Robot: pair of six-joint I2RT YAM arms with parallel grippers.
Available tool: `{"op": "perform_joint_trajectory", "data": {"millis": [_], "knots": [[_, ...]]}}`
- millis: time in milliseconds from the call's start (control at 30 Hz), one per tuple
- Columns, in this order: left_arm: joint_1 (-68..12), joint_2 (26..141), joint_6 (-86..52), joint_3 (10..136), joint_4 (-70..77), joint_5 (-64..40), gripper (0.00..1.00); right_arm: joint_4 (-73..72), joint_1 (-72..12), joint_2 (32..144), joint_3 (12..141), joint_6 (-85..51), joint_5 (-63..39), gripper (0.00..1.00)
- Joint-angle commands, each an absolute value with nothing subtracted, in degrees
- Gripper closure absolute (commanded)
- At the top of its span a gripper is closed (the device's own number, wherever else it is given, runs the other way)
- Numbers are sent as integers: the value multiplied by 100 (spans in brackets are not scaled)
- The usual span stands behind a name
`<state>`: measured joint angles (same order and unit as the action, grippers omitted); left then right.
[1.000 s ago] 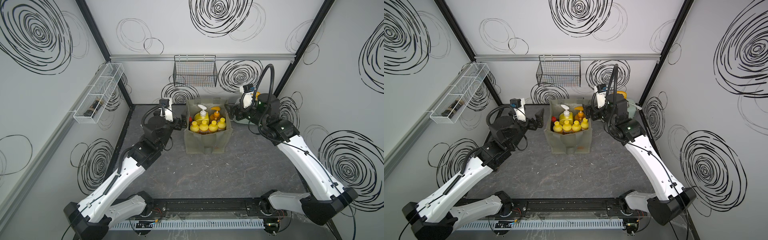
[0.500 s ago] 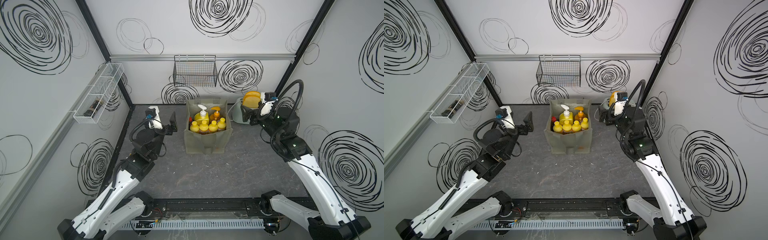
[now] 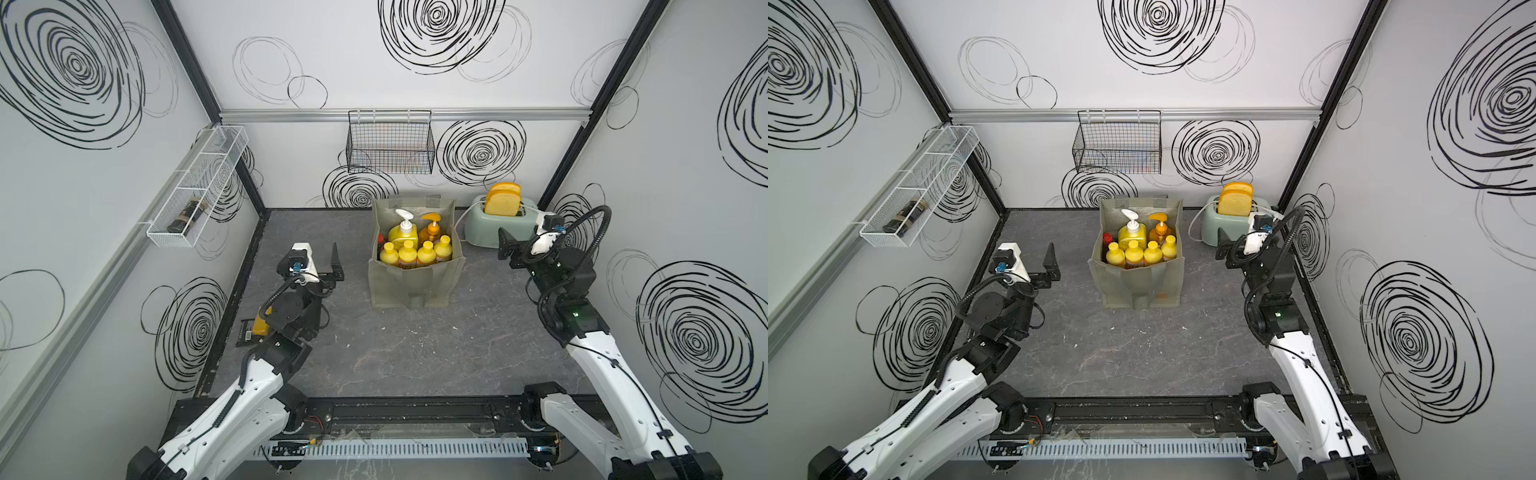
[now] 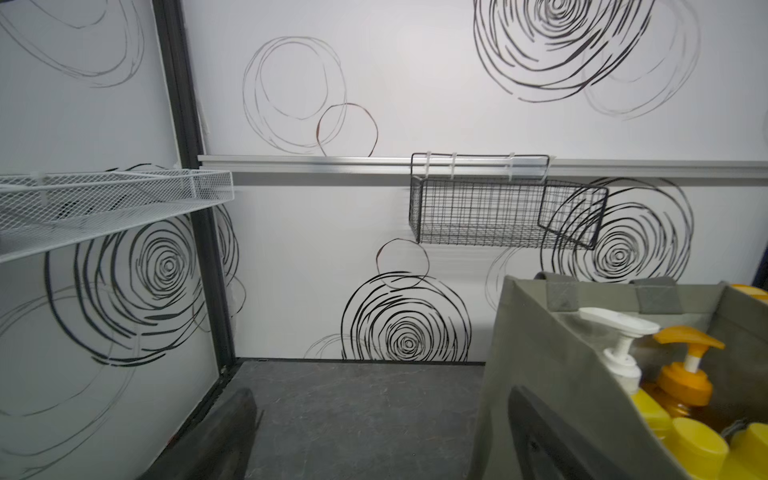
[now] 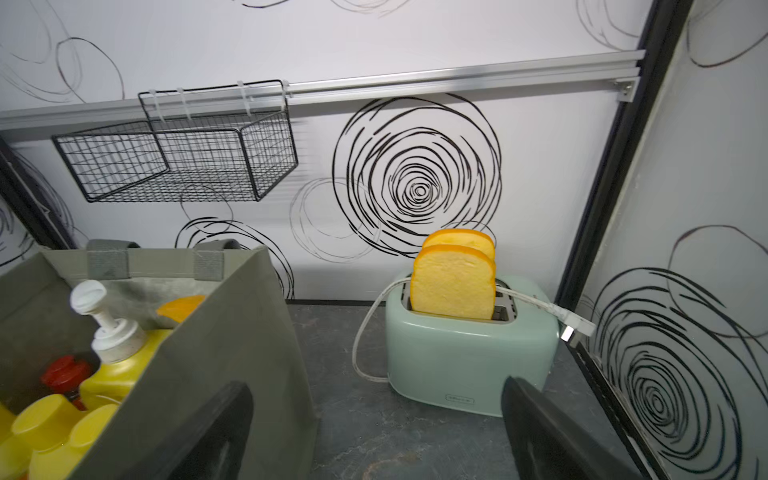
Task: Pack dish soap into the shopping bag
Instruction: Reset both arms
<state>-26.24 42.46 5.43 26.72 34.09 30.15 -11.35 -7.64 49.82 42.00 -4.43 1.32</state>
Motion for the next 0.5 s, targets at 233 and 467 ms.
{"op": "perform_joint_trajectory", "data": {"millis": [233, 467], "knots": [[-2311, 4860, 906, 990, 6321, 4278, 4, -3100, -435, 4738, 2864, -140, 562, 3], [-1744, 5318, 1125, -21, 7667, 3052, 4, -3720, -431, 4775, 2190, -66, 1042, 3]]}}
